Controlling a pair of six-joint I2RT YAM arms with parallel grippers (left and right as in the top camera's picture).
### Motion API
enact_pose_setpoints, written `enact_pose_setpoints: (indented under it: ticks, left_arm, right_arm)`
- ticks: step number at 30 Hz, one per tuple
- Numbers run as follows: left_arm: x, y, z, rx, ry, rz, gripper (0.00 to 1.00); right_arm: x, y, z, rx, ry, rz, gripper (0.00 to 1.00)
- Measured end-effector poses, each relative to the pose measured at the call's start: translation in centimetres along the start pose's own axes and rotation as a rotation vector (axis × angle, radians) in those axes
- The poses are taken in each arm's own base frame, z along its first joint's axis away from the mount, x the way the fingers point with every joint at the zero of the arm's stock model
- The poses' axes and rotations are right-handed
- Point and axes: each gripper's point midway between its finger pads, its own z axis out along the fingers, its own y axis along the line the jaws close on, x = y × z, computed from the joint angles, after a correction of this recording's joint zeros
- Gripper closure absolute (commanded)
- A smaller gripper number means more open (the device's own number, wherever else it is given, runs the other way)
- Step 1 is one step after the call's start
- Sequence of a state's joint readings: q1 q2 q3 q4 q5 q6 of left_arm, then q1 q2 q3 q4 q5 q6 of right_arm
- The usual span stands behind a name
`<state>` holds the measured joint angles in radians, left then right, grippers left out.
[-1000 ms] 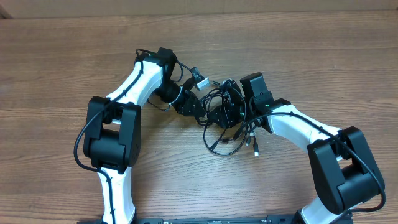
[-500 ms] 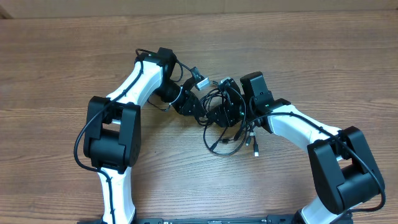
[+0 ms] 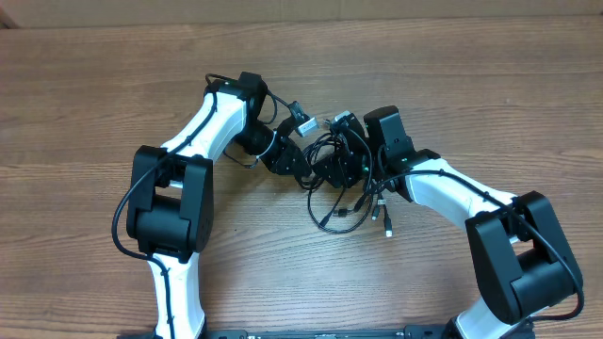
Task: Untangle cables
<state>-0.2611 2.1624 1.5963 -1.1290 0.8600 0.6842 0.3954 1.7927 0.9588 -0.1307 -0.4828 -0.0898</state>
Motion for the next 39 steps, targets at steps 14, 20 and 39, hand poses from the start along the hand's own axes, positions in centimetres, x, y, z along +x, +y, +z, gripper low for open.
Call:
enact_pose_setpoints:
  ticks: [14, 20, 39]
  left_arm:
    - [0.0, 0.0, 0.0, 0.0, -0.001, 0.001, 0.95]
    - [0.0, 0.0, 0.0, -0.001, -0.001, 0.002, 0.95]
    - [-0.3, 0.3, -0.1, -0.011, -0.009, 0.015, 0.95]
  right_arm:
    - [1.0, 2.3, 0.4, -0.085, 0.037, -0.178, 0.32]
    - [1.0, 2.3, 0.4, -0.087, 0.033, -0.196, 0.32]
    - [0.5, 1.8, 1.4, -0.082, 0.003, -0.225, 0.45]
